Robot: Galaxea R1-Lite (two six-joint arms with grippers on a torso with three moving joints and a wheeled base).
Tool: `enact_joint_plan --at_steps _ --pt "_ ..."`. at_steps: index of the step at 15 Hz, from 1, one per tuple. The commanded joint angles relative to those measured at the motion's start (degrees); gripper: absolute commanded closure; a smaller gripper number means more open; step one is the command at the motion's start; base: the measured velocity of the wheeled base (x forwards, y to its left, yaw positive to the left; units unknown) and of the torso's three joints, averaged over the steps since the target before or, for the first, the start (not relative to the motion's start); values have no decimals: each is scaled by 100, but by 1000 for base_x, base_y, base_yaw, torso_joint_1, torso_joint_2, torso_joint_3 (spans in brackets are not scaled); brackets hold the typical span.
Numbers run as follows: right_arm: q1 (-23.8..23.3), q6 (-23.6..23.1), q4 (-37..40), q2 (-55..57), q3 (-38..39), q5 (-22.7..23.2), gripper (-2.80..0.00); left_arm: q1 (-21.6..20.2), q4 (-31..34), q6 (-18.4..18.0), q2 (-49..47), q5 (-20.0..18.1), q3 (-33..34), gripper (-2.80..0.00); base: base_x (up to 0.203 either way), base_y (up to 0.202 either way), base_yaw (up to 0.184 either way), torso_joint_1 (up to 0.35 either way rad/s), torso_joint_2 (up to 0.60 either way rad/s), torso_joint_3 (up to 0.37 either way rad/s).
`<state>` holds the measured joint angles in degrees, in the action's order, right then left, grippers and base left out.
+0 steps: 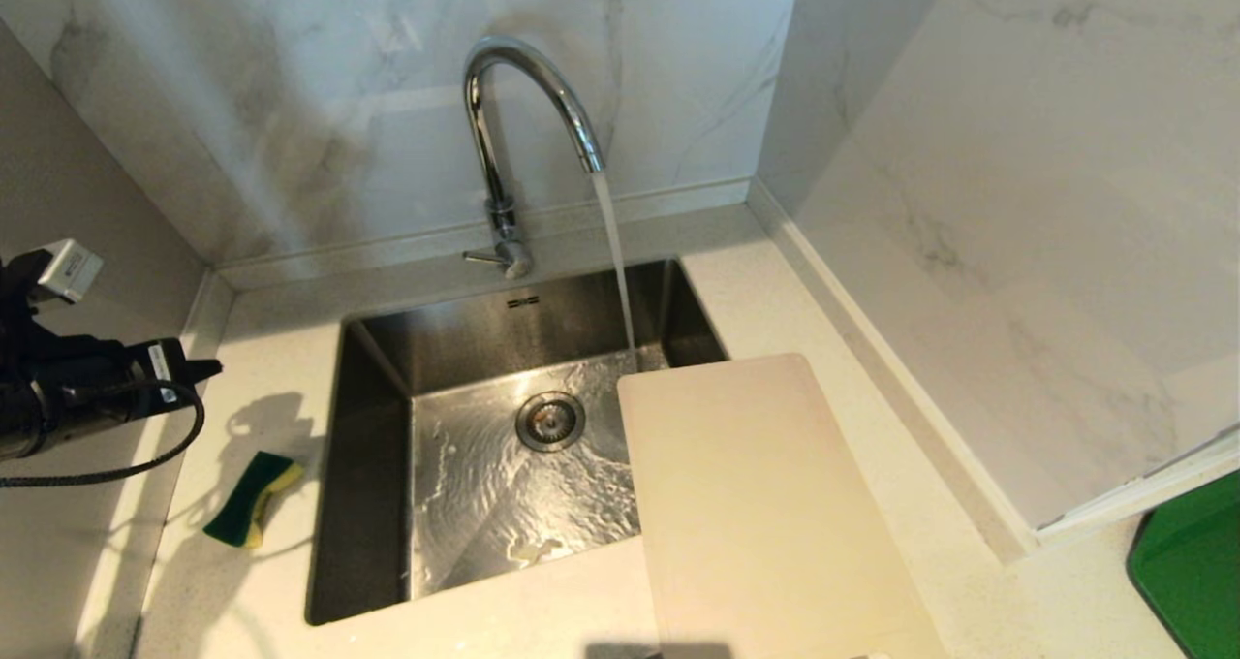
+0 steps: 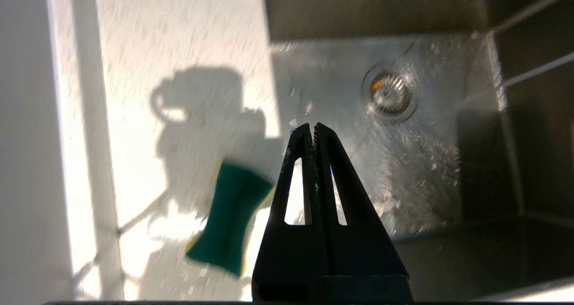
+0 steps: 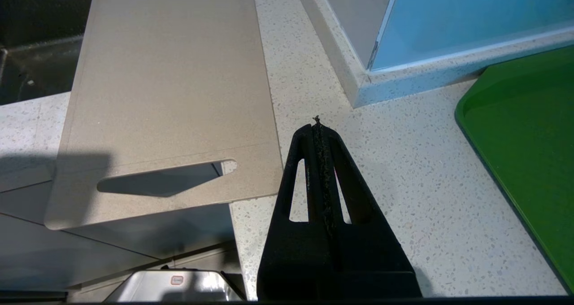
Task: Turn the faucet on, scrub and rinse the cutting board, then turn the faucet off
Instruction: Pick up the cleaning cloth
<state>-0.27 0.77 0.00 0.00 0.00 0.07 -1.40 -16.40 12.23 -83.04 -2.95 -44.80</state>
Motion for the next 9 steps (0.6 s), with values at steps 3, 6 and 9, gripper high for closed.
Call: enact_joint_plan --at_steps 3,6,9 --pt "0 2 0 0 0 1 0 -179 -4 -83 6 -65 524 0 0 0 0 0 0 0" --pt "0 2 0 0 0 1 0 -329 -17 -168 18 -81 850 0 0 0 0 0 0 0" --pt "0 2 0 0 0 1 0 -327 -21 -181 -89 -172 973 0 0 0 0 0 0 0"
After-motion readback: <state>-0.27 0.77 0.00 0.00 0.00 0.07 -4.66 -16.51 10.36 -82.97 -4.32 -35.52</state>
